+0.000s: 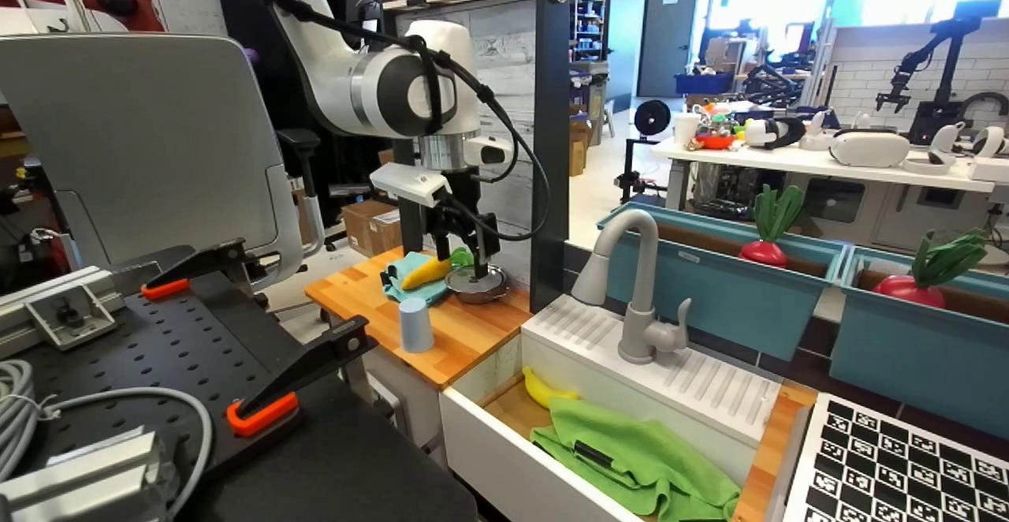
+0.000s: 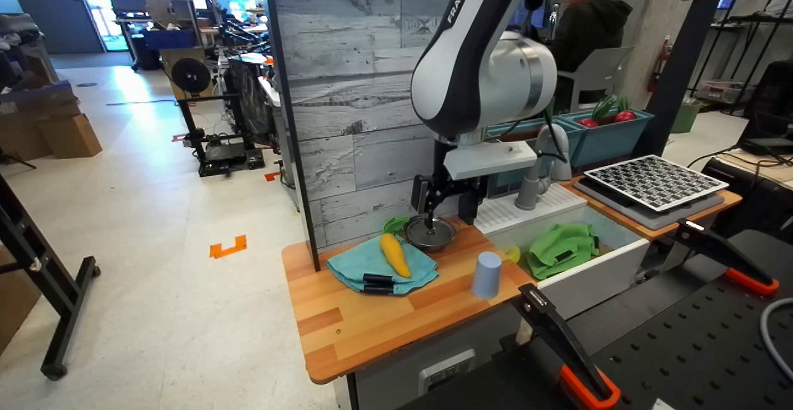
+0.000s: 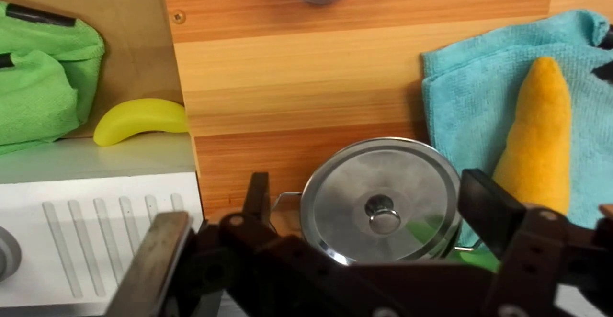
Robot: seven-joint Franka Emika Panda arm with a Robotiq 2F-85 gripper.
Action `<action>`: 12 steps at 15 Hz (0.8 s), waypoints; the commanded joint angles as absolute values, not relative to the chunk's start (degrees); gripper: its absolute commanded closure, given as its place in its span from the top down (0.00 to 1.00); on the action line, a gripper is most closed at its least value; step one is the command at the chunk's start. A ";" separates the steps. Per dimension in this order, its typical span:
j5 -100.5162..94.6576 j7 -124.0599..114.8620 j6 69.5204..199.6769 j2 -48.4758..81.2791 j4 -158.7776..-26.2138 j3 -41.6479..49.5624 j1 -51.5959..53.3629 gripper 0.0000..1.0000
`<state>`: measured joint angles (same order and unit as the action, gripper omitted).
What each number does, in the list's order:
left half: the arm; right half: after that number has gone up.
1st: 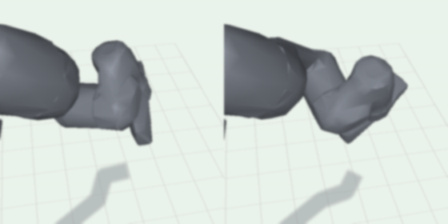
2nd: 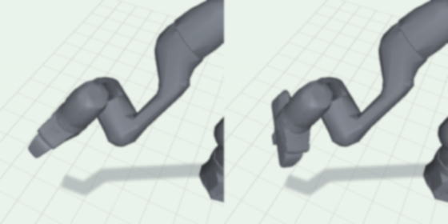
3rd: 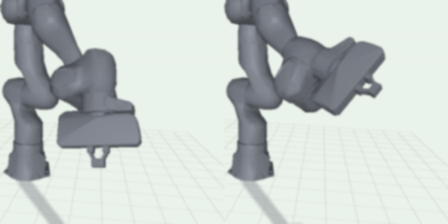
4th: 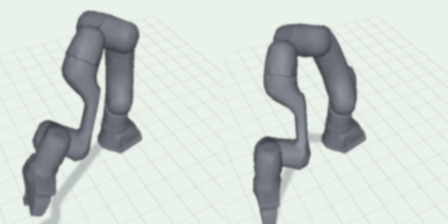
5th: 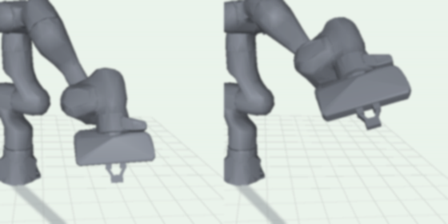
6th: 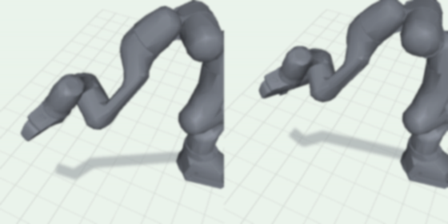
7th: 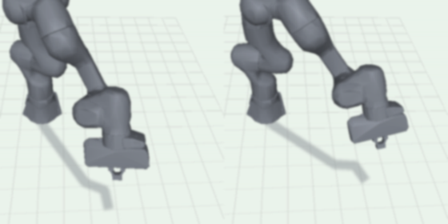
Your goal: Remove the lid from the silver pot then move the blue cup to the left
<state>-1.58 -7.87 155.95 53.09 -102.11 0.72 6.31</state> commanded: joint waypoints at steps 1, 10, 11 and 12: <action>-1.04 -8.93 152.36 57.25 -95.43 1.12 7.75 1.00; -1.23 -8.73 144.73 62.92 -85.74 0.76 8.08 0.74; -1.25 -8.68 144.33 63.19 -85.46 0.73 7.99 0.68; -1.24 -8.55 144.06 63.38 -85.21 0.67 7.87 0.58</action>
